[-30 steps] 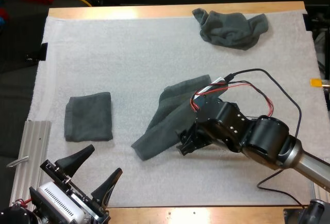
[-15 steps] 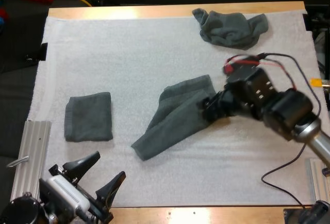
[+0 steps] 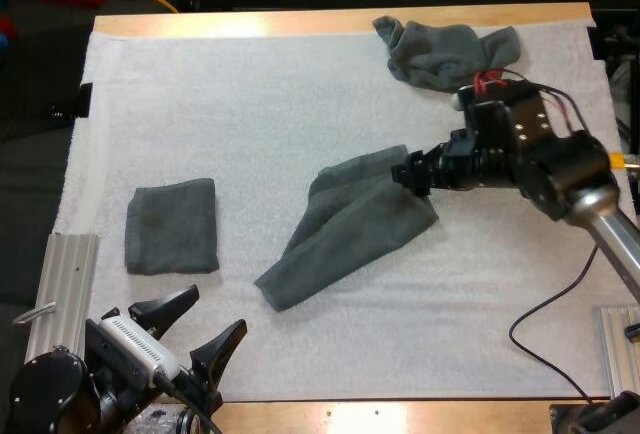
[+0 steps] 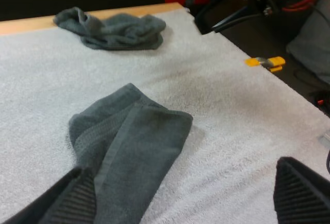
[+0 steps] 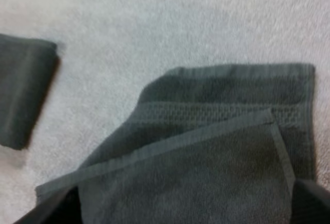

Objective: Pick towel from pile, fold and stack

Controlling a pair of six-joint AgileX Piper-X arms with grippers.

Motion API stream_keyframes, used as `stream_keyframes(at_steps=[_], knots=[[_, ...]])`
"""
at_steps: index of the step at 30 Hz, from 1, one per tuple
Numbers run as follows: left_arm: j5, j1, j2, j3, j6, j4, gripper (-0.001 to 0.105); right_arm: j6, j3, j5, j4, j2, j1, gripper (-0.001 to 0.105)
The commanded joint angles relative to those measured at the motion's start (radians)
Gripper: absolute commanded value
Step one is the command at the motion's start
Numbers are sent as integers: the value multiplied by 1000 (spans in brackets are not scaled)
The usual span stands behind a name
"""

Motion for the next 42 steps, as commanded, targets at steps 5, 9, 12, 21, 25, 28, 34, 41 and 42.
stream_keyframes(at_steps=[5, 9, 12, 21, 25, 28, 34, 41, 42], knots=[[5, -5, 1, -2, -10, 6, 69, -19, -8, -15, -13, 81, -3, 78], [5, -5, 1, -2, -10, 6, 69, -19, -8, -34, -38, 138, -3, 78], [5, -5, 1, -2, -10, 7, 69, -22, -8, -34, -58, 182, -3, 78], [5, -5, 1, -2, -10, 44, 69, -14, -8, -32, -143, 284, -32, 78], [5, -5, 1, -2, -10, 46, 69, -1, -8, -58, -162, 326, -71, 78], [5, -5, 1, -2, -10, 46, 69, 0, -8, -98, -183, 351, -92, 78], [5, -5, 1, -2, -10, 46, 69, 9, -8, -167, -255, 400, -100, 78], [5, -5, 1, -2, -10, 46, 69, 12, -8, -172, -312, 472, -100, 78], [5, -5, 1, -2, -10, 46, 69, 12, -8, -176, -318, 481, -100, 78]])
